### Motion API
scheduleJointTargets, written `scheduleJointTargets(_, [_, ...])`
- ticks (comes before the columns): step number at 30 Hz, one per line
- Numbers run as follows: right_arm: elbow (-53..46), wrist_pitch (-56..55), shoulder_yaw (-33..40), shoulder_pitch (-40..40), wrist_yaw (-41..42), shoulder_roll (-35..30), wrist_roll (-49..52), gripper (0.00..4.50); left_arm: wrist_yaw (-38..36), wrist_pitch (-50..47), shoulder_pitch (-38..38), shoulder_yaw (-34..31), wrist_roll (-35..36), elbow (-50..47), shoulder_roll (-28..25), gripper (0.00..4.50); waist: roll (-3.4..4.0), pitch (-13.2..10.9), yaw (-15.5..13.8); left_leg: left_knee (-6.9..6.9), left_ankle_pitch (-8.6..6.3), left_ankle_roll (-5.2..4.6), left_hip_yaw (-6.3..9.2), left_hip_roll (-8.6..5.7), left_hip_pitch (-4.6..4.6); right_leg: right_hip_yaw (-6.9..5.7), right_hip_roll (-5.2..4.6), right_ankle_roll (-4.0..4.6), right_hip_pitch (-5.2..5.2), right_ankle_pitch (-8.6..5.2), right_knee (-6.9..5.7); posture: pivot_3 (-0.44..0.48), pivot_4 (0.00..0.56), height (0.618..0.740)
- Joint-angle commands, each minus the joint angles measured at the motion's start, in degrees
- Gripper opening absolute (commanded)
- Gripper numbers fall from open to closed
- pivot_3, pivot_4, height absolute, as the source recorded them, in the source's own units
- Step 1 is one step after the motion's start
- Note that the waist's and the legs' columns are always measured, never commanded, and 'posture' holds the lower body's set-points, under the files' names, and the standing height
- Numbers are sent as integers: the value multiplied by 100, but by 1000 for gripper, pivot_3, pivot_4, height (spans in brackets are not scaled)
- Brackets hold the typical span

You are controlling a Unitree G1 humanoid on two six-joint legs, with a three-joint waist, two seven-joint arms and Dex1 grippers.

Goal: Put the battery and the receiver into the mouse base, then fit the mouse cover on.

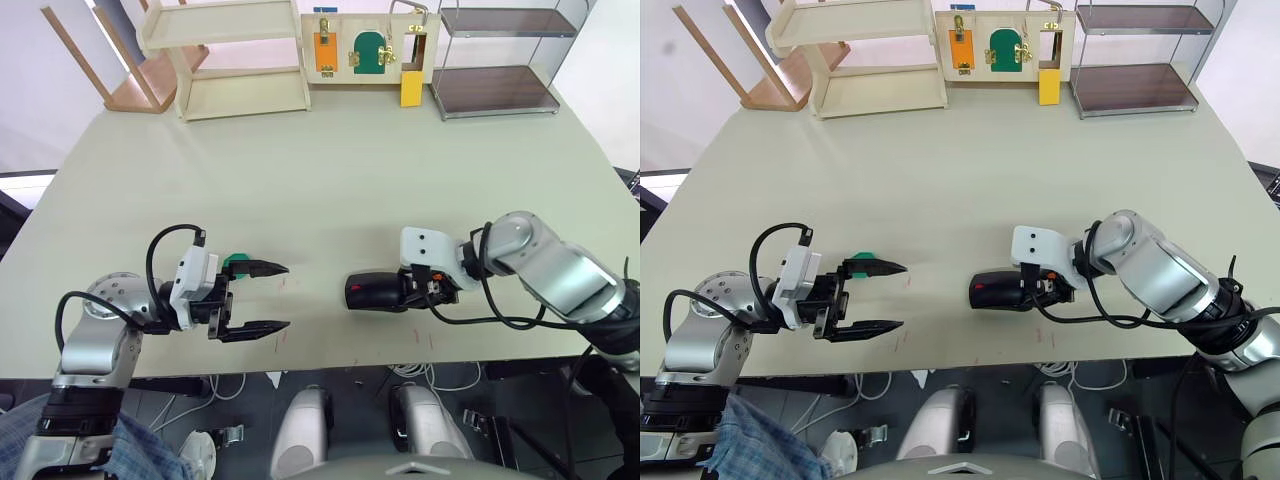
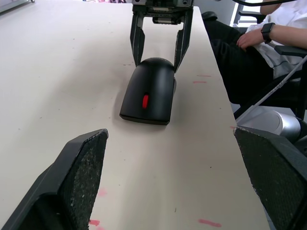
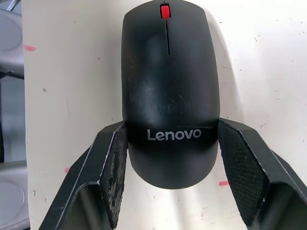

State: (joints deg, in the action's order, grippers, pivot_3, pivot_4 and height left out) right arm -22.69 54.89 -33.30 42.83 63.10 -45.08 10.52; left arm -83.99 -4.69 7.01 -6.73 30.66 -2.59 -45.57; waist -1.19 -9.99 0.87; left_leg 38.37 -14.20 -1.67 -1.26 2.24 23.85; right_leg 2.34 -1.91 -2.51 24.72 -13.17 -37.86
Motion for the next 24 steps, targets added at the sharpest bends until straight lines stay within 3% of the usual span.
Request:
scheduleJointTargets(1, [-231, 40, 42, -37, -20, -43, 2, 2333, 4, 7, 15, -93, 75, -93, -38, 4500, 0, 0, 0, 0, 0, 0, 0, 0, 0, 0, 0, -4, 0, 2, 0, 0, 150, 740])
scheduleJointTargets(5, [-253, 12, 76, -66, -33, -46, 14, 2333, -11, 18, 29, -78, 68, -70, -36, 4500, 0, 0, 2, 0, 0, 0, 0, 0, 0, 0, 0, -6, 0, 4, 0, 0, 150, 740])
scheduleJointTargets(7, [-264, -21, 81, -79, -31, -58, 16, 3339, -19, 23, 46, -68, 64, -51, -31, 4500, 0, 0, 1, 0, 0, 0, 0, 0, 0, 0, 0, -7, 0, 4, 0, 0, 150, 740])
scheduleJointTargets(8, [-275, -40, 86, -91, -25, -72, 18, 3486, -21, 25, 55, -61, 62, -46, -26, 4500, 0, 0, 0, 0, 0, 0, 1, 0, 0, 0, 0, -7, 0, 4, 0, 0, 150, 740])
scheduleJointTargets(10, [-295, -54, 102, -113, -21, -92, 19, 4479, -25, 27, 67, -46, 59, -42, -19, 4500, 0, 0, -1, 0, 0, 0, 0, 0, 0, 0, 0, -7, 0, 4, 0, 0, 150, 740])
scheduleJointTargets(18, [-333, -61, 303, -135, 5, -90, 167, 4479, -29, 35, 98, -21, 51, -16, -7, 4500, 0, 0, -2, 1, 0, 0, 0, -1, 0, 0, 0, -8, 0, 5, -1, 0, 150, 740])
scheduleJointTargets(23, [-242, -379, 914, -177, -112, 344, 570, 4479, -26, 40, 72, -31, 55, -16, -6, 4500, 0, 0, 4, 1, 0, 0, 1, 0, -1, 0, 1, -10, 0, 6, -1, 0, 150, 740])
scheduleJointTargets(24, [-235, -343, 969, -180, -175, 418, 604, 4247, -24, 41, 66, -32, 55, -16, -6, 4500, 0, 0, 2, 1, 0, 0, 1, 0, 0, 0, 2, -11, 0, 6, -2, 0, 150, 740])
